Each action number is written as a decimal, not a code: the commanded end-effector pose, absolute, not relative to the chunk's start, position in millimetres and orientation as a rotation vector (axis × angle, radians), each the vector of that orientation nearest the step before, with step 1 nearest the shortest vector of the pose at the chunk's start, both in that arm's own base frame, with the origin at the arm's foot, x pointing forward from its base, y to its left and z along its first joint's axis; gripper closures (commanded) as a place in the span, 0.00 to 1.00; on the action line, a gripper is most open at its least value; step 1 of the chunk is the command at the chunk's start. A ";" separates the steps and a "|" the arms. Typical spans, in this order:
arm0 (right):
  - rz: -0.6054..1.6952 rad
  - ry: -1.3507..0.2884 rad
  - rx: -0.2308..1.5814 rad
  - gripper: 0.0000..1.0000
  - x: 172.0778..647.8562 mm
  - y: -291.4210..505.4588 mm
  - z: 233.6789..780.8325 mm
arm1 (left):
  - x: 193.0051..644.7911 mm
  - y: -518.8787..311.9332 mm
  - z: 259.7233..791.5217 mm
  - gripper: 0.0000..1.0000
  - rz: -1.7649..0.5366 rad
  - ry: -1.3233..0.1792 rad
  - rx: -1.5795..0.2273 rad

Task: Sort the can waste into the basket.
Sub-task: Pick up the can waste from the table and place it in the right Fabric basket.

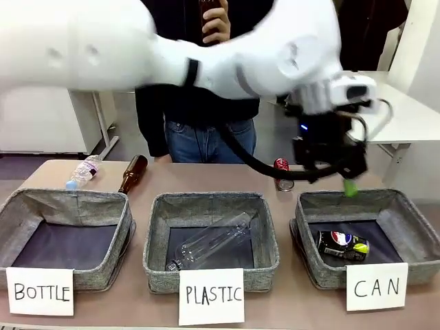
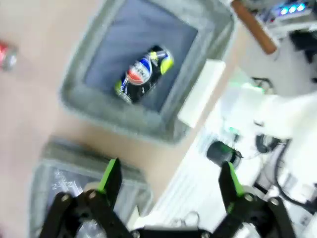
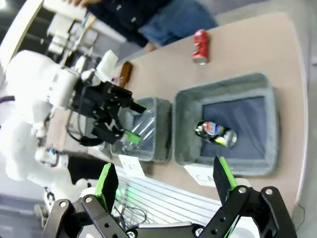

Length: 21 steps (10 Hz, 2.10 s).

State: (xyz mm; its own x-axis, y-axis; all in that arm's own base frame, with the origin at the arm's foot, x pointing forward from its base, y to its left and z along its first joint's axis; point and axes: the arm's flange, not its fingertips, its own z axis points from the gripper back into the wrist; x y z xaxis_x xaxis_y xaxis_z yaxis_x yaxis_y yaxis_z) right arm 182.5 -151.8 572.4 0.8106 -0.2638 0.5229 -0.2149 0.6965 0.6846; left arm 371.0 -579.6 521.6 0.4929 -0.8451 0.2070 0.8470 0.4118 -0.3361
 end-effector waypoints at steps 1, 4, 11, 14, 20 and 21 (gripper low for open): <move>0.081 -0.661 0.870 0.00 230.6 -106.9 571.6 | 346.5 -475.6 543.0 0.00 -0.953 -0.035 -0.535; 0.256 -0.569 0.971 0.00 277.8 -10.5 559.1 | 331.5 -363.1 555.2 0.00 -0.734 -0.134 -0.687; -0.037 -0.348 1.223 0.00 327.7 110.2 525.5 | 344.6 -95.9 548.6 0.00 -0.375 -0.193 -1.413; -0.121 -0.407 1.156 0.00 341.7 80.2 537.0 | 345.9 -78.7 551.4 0.00 -0.378 -0.188 -1.428; -0.043 -0.329 1.220 0.00 338.1 98.8 527.1 | 345.9 -78.7 551.4 0.00 -0.378 -0.188 -1.428; -0.043 -0.329 1.220 0.00 338.1 98.8 527.1 | 345.9 -78.7 551.4 0.00 -0.378 -0.188 -1.428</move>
